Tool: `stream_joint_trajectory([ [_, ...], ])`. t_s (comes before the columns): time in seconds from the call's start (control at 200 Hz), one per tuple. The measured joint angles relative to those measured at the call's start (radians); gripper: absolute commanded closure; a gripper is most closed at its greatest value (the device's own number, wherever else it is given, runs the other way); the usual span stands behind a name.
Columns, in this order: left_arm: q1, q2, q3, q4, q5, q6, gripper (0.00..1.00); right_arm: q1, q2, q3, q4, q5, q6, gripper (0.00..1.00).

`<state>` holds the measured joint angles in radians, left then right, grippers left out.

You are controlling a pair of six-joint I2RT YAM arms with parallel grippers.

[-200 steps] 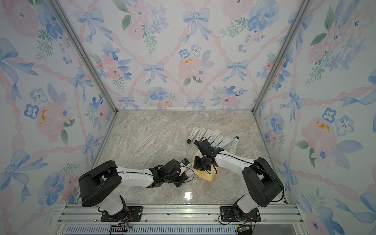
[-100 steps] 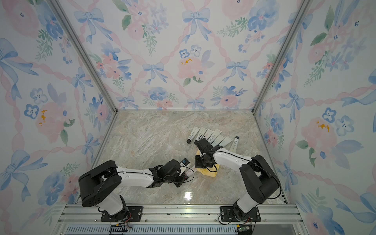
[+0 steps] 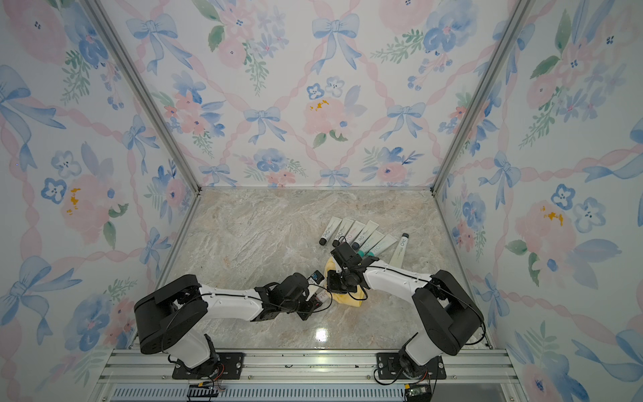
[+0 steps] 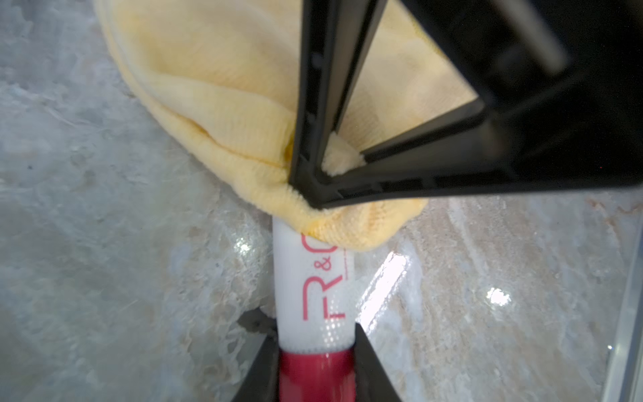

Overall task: Wipe the surface of the toothpaste tube
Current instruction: Wipe the dirt from the toothpaste tube.

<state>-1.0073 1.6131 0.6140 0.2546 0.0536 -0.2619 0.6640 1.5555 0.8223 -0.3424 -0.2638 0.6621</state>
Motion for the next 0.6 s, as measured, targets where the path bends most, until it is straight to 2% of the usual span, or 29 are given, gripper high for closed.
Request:
stream_joint_trajectory([
  [0.305,0.0,0.006,0.0,0.013,0.0,0.0,0.76,-0.14,0.03,0.021,-0.05,0.004,-0.092,0.94],
  [0.6,0.0,0.008,0.0,0.017,0.0,0.0,0.76,-0.118,0.042,0.043,-0.073,0.051,-0.108,0.94],
])
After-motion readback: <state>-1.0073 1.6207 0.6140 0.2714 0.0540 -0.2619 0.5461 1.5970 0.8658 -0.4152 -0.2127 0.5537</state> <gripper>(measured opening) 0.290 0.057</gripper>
